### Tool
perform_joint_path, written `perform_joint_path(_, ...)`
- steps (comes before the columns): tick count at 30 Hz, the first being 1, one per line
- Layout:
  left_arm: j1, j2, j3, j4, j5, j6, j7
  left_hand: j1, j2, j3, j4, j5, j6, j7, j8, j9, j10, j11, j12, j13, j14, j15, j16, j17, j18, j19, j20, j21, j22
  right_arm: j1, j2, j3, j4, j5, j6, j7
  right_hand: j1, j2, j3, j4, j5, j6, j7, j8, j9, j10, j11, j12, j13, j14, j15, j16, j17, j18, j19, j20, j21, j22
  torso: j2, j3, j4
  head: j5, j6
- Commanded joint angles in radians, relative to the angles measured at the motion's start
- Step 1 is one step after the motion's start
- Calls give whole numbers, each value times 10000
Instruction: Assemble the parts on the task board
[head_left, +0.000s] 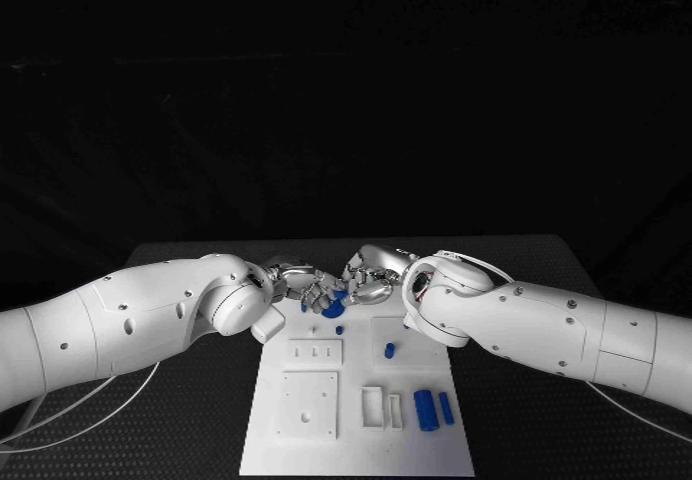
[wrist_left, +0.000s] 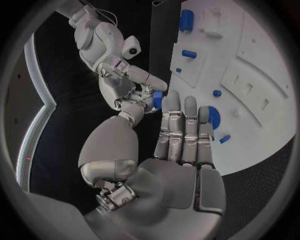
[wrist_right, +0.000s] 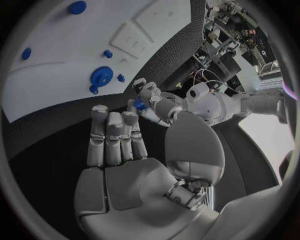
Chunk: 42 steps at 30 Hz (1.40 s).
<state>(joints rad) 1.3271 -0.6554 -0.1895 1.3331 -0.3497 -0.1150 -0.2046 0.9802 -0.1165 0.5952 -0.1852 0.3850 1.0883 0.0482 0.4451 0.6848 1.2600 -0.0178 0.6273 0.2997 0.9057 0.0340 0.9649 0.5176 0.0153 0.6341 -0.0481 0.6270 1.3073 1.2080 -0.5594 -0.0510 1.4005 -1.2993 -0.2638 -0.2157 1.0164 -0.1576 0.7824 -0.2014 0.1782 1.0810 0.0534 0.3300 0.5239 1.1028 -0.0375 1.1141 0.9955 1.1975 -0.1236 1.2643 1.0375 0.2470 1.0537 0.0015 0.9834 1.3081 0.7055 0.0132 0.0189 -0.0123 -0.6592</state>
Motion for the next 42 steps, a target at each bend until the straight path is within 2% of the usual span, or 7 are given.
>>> perform_joint_path(1, -20, 49, -12, 24, -97, -5, 19, 168, 452, 251, -508, 376, 152, -41, -65, 138, 149, -6, -32, 60, 3, -40, 18, -6, -153, -21, 8, -49, 167, 29, 48, 35, 30, -46, 86, 173, -1, 67, 31, -11, 39, 222, 169, 90, 103, 79, -3, 63, -11, 1, -91, 58, -12, 148, 45, -40, 44, 137, -8, -2, 11, 13, -15)
perform_joint_path(7, -20, 37, -12, 27, -97, -194, 42, -13, 524, 265, -831, 824, 304, -104, -87, 376, 273, -55, 27, 153, 104, -109, 94, 14, -153, 56, -29, -11, 176, 30, 28, 34, -19, -19, 107, 109, -86, -124, -33, -49, 113, 50, 234, -13, 66, -64, 64, -42, -46, -125, -59, -55, -64, 148, -71, 2, -36, 116, -9, 2, -8, 35, -3)
perform_joint_path(14, -20, 37, -12, 11, -149, -418, 75, -117, 510, 307, -988, 1188, 419, -151, -115, 555, 372, -94, 62, 221, 174, -156, 140, 23, -153, 77, -48, 14, 185, 30, 48, 34, -111, 56, 83, 132, -544, -517, -1122, -233, 925, -1050, 678, -590, -159, -861, 497, -480, -290, -815, 322, -656, -396, 132, -787, 347, -523, 40, -1, -1, 2, 37, 12)
perform_joint_path(21, -20, 25, -12, -22, -353, -536, 93, -114, 447, 332, -1014, 1470, 492, -182, -120, 653, 429, -115, 83, 259, 213, -182, 168, 32, -153, 69, -55, 31, 194, 30, 41, 33, -200, 162, -125, 183, -594, -658, -1497, -350, 984, -1799, 858, -973, -323, -1366, 713, -804, -502, -1252, 591, -978, -579, 95, -1205, 513, -827, -16, -4, -5, 13, 49, 5)
perform_joint_path(27, -19, 14, -11, -64, -854, -504, 27, -63, 302, 347, -1026, 1933, 608, -231, -138, 833, 534, -145, 111, 327, 273, -223, 206, 43, -153, 55, -63, 87, 210, 30, -62, 32, -343, 163, -175, 219, -367, -730, -1747, -375, 1010, -2079, 1133, -1050, -401, -1709, 936, -1075, -892, -1671, 767, -1274, -860, 31, -1672, 755, -1199, -56, -10, -6, 10, 64, 23)
perform_joint_path(36, -9, -125, -14, -435, -2000, -122, -498, -55, 294, 337, -1015, 1948, 617, -233, -170, 906, 532, -142, 98, 351, 271, -225, 204, 41, -153, 70, -72, 119, 211, 36, -818, 31, -615, 285, -258, 448, 267, -809, -1389, -504, 1460, -2207, 1216, -1009, -464, -1935, 1019, -1185, -1366, -2030, 889, -1416, -1170, 23, -2048, 985, -1521, -10, -26, -5, 11, 194, 25)
perform_joint_path(42, -8, -148, -38, -599, -3108, 184, -985, -32, 292, 341, -1018, 1898, 613, -232, -193, 940, 525, -143, 85, 359, 276, -226, 203, 36, -153, 81, -83, 137, 210, 57, -1090, 36, -988, 850, -1037, 876, 529, -935, -474, -459, 1356, -2071, 1203, -829, -499, -2124, 1041, -1511, -2112, -2431, 1039, -1757, -1698, -16, -2475, 1204, -1915, 41, -34, 8, -20, 280, 10)
